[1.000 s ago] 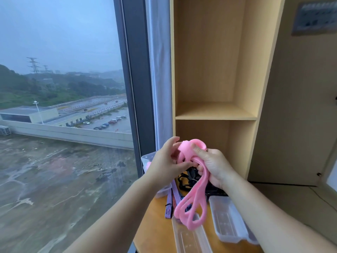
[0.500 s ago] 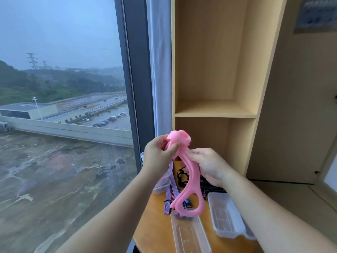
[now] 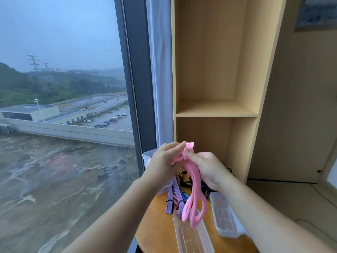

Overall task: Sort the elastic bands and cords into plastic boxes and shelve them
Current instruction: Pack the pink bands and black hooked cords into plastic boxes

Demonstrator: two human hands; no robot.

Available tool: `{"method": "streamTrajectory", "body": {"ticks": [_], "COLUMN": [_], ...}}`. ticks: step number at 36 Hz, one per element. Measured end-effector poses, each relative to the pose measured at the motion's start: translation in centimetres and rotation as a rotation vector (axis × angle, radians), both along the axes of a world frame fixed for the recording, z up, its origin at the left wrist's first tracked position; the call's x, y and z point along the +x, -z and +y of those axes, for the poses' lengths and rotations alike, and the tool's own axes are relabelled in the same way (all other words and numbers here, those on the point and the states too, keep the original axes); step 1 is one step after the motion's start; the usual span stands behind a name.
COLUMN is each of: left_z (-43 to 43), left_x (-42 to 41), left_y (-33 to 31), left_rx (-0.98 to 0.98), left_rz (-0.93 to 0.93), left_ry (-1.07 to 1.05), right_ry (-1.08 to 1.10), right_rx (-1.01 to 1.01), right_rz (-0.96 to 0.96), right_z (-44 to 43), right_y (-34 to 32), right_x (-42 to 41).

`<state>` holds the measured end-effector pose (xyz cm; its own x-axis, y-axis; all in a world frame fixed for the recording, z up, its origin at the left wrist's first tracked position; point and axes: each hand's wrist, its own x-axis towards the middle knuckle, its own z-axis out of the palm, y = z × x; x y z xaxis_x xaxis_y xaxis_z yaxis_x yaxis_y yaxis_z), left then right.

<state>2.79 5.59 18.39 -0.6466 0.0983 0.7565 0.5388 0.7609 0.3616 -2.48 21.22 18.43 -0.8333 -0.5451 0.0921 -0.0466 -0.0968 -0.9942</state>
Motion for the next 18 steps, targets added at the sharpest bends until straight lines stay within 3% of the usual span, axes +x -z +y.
{"method": "streamTrajectory", "body": {"ticks": [4, 6, 9, 12, 18], "left_z": [-0.4, -0.7, -0.7, -0.5, 0.7], "left_x": [0.8, 1.0, 1.0, 1.0, 0.8], "left_y": [-0.1, -0.1, -0.2, 0.2, 2.0], "left_rx": [0.297, 0.385, 0.424, 0.415, 0.479], "left_rz": [-0.310, -0.410, -0.545, -0.542, -0.418], "left_ry": [0.070, 0.033, 0.182, 0.236, 0.095], "right_ry": [-0.007, -0.043, -0.122, -0.163, -0.169], "right_rx": [-0.003, 0.004, 0.024, 0.061, 0.060], "right_rz": [0.042, 0.056, 0.072, 0.069, -0.063], "right_z": [0.7, 1.2, 1.3, 1.4, 1.5], "right_y": [0.2, 0.3, 0.3, 0.6, 1.2], "right_x": [-0.3, -0.6, -0.6, -0.5, -0.5]}}
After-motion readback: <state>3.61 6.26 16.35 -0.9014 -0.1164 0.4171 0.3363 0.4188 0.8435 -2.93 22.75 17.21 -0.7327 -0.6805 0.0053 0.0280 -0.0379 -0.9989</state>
